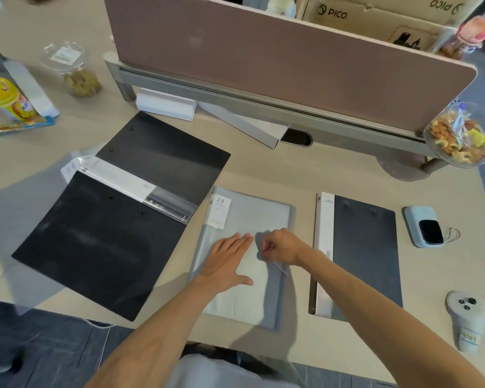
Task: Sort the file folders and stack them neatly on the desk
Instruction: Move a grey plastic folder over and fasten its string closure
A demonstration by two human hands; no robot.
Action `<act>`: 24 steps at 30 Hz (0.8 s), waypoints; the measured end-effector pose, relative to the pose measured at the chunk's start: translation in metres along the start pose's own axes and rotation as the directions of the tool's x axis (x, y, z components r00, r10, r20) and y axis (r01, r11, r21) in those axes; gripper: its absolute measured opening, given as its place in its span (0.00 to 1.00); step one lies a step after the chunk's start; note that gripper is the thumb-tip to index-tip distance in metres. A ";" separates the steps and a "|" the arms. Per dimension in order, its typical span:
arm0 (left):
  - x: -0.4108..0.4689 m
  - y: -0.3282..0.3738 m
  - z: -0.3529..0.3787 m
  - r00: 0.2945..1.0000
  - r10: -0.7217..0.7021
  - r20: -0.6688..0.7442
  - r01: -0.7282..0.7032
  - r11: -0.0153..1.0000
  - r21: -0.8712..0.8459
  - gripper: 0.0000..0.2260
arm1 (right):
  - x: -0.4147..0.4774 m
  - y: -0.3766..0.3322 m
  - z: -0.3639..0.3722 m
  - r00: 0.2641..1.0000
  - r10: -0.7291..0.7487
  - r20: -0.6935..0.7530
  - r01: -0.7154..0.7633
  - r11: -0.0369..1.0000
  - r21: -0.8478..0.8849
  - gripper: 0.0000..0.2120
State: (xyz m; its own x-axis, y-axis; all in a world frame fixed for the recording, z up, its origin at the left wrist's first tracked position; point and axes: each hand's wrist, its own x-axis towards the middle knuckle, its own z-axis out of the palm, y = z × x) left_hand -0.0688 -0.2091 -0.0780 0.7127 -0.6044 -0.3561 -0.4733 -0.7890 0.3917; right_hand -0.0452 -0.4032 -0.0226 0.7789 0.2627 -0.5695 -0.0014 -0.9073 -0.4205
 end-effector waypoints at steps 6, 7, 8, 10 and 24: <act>0.000 0.001 0.001 1.000 -0.004 0.001 0.004 1.000 0.018 0.46 | -0.001 0.033 -0.004 0.997 0.032 -0.074 -0.041 0.991 -0.124 0.06; 0.000 0.001 0.001 1.000 -0.006 0.001 0.006 1.000 0.019 0.46 | -0.005 0.037 -0.003 0.996 0.038 -0.084 -0.049 0.990 -0.131 0.07; -0.001 0.002 0.001 1.000 -0.009 0.004 0.009 1.000 0.020 0.45 | -0.009 0.042 -0.001 0.995 0.038 -0.090 -0.050 0.989 -0.139 0.07; -0.001 0.003 0.000 1.000 -0.013 0.012 0.013 1.000 0.026 0.45 | -0.021 0.048 0.004 0.996 0.001 -0.093 -0.016 0.986 -0.164 0.07; -0.001 0.006 -0.002 0.999 -0.028 0.029 0.026 0.999 0.043 0.44 | -0.023 0.016 0.040 0.921 -0.369 -0.128 0.226 0.771 -0.596 0.21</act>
State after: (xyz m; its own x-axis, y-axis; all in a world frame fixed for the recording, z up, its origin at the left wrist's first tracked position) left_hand -0.0714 -0.2129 -0.0741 0.7103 -0.5853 -0.3910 -0.4764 -0.8087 0.3450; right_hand -0.0884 -0.4102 -0.0447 0.7980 0.5345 -0.2785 0.5484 -0.8356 -0.0320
